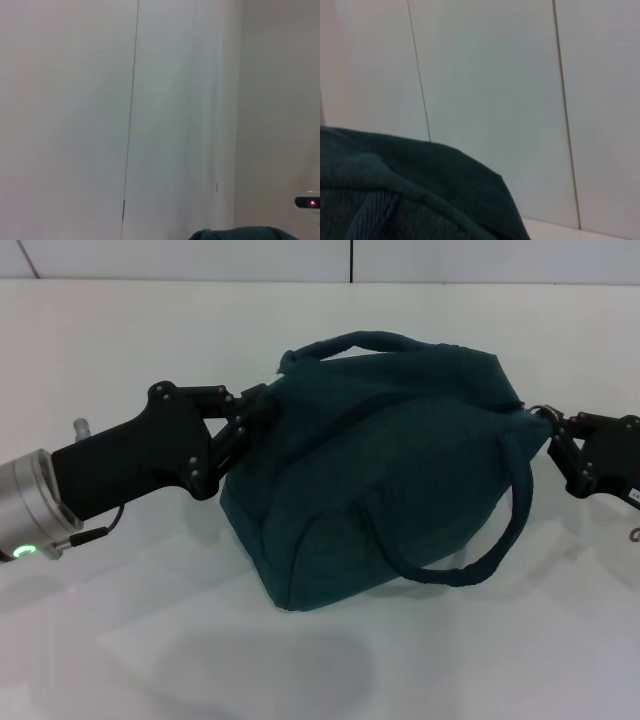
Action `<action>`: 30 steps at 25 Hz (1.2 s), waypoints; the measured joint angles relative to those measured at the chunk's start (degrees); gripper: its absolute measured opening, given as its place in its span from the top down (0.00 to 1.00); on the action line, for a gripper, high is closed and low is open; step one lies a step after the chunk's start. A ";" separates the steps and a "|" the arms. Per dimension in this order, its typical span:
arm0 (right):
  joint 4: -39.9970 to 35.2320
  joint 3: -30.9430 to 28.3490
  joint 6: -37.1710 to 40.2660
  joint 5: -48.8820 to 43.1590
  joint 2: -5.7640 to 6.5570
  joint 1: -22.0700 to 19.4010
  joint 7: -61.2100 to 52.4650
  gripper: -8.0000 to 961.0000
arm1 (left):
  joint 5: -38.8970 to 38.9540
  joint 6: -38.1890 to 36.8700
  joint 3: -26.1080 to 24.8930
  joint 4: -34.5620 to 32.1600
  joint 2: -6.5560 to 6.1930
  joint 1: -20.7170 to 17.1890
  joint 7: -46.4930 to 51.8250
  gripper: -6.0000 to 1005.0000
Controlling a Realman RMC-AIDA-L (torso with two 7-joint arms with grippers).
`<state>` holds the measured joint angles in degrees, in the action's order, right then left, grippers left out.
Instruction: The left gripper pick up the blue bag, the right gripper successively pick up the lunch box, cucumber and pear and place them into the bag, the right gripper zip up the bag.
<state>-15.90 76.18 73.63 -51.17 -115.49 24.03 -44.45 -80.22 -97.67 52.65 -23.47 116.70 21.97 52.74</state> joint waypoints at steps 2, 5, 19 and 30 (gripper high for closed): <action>0.09 -0.28 -0.20 0.10 0.03 0.06 -0.07 0.95 | 0.00 0.00 0.00 0.00 0.05 0.00 0.00 0.94; 0.37 -0.32 -0.80 0.04 0.14 0.28 -1.28 0.95 | 0.00 -0.14 0.00 0.00 0.17 0.00 0.00 0.94; 0.16 0.02 2.54 -1.80 2.05 -1.64 -10.34 0.66 | 1.77 -0.14 0.00 -0.35 0.32 0.38 7.35 0.74; -1.08 -12.61 21.94 -1.36 1.78 -6.07 -5.93 0.34 | 3.17 -4.77 -8.06 -0.57 1.18 -1.83 7.79 0.41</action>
<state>-16.98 63.58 95.57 -52.53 -113.71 17.96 -50.38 -77.05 -102.44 44.58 -24.04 117.88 20.14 60.53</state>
